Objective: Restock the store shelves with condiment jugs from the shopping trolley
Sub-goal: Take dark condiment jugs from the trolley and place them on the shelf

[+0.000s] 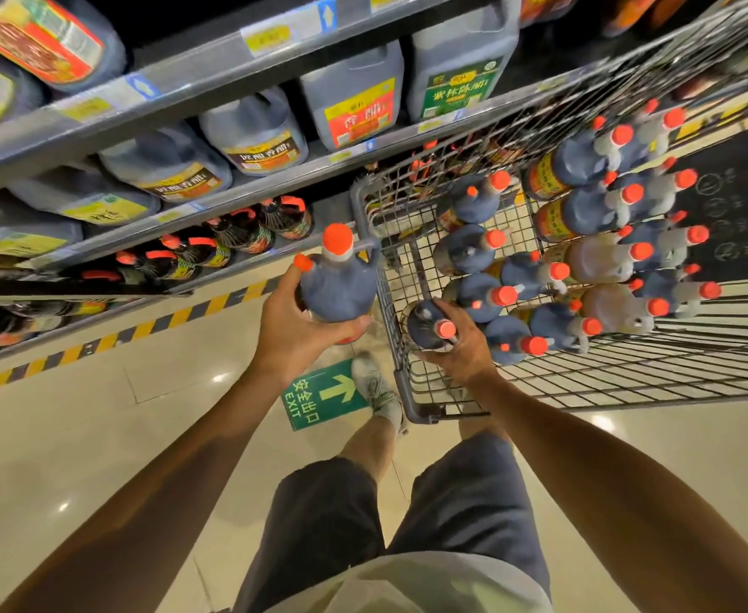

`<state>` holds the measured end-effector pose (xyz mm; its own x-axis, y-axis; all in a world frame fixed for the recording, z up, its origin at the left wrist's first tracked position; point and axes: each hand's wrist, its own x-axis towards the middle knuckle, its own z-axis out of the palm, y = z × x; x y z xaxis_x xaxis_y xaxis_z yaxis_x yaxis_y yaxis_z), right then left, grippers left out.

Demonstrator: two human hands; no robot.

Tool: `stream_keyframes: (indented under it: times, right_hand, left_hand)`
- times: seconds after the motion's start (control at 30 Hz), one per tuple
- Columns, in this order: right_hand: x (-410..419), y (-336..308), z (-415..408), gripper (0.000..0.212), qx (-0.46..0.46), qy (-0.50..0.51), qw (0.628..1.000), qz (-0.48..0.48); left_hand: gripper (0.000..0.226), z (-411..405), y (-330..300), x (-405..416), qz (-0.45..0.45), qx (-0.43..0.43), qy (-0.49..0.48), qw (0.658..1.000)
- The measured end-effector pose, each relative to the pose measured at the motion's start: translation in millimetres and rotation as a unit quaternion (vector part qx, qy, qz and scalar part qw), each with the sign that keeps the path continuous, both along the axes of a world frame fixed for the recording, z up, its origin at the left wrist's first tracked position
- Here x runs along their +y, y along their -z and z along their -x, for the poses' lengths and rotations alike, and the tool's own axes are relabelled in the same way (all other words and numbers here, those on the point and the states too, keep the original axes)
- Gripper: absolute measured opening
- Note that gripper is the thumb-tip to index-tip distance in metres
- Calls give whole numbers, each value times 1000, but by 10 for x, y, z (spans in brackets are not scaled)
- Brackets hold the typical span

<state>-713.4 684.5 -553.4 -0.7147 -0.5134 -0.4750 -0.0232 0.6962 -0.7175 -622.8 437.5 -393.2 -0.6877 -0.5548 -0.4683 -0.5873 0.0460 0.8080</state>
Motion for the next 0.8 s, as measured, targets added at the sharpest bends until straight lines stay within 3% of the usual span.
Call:
stream_keyframes:
  times: [0.13, 0.3, 0.37, 0.5, 0.63, 0.8]
  right_hand:
    - [167, 52, 145, 112, 3, -102, 994, 31]
    - [95, 154, 123, 127, -11, -138, 990, 35]
    - [7, 159, 127, 118, -18, -128, 991, 42]
    - [-60, 188, 182, 81, 41, -138, 989, 40]
    - [-91, 160, 155, 73, 51, -127, 990, 33]
    - [-153, -223, 155, 81, 44, -113, 992, 20]
  left_hand:
    - [66, -4, 70, 48, 3, 8, -21, 1000]
    - [71, -11, 110, 83, 6, 13, -36, 999]
    - [72, -31, 139, 87, 5, 16, -45, 999]
    - [75, -94, 186, 85, 6, 11, -56, 998]
    - [84, -152, 175, 75, -2, 15, -60, 998]
    - [68, -197, -32, 83, 6, 15, -75, 997]
